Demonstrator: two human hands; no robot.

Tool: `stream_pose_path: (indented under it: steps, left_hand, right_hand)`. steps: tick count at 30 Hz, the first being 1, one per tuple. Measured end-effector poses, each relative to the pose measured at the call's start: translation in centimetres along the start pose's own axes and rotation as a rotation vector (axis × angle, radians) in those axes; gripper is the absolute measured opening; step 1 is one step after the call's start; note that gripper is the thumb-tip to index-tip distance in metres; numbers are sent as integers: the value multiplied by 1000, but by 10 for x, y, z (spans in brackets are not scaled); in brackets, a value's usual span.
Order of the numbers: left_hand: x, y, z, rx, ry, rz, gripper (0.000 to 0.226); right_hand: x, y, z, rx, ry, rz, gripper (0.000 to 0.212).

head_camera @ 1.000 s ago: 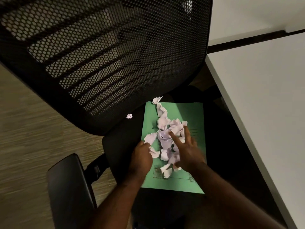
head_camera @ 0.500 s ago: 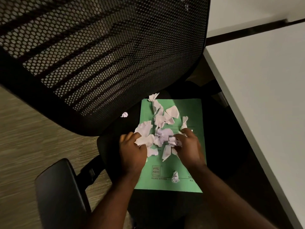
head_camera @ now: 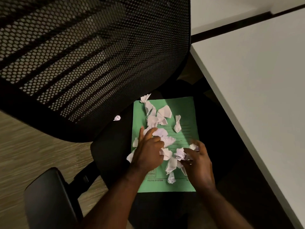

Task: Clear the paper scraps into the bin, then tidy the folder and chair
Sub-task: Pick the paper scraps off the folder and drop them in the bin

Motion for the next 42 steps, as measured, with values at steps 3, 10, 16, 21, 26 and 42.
stream_pose_path:
  steps: [3,10,16,21,26,42]
  left_hand:
    - [-18,10,11,22,29,168,17]
    - [-20,23,21,-83,-125,-25,19]
    - [-24,19,31,5,-65,-60,27]
    - [-21,25,32,-26,-102,-107,26]
    - [-10,21,31,-46,-143,-147,12]
    - [62,-16,2,-16,-297,-272,3]
  right_hand:
    - [-2,-1,-6,23,9,6,43]
    - [-14,3,-18,13,68,6,40]
    - [-9,3,-15,50,73,-56,36]
    - [-9,5,-14,3,57,-45,39]
    - [-9,3,-14,-21,53,-59,39]
    - [27,-45,41,-132,174,-218,36]
Point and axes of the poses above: each hand's wrist, its own y-axis towards the middle knuckle, its own x-axis out of the back of the hand, z = x × y, the point moved 5 cm from there along y, towards the middle knuckle, and after that the axes turned 10 degrees about -x, right-handed, at the moved point
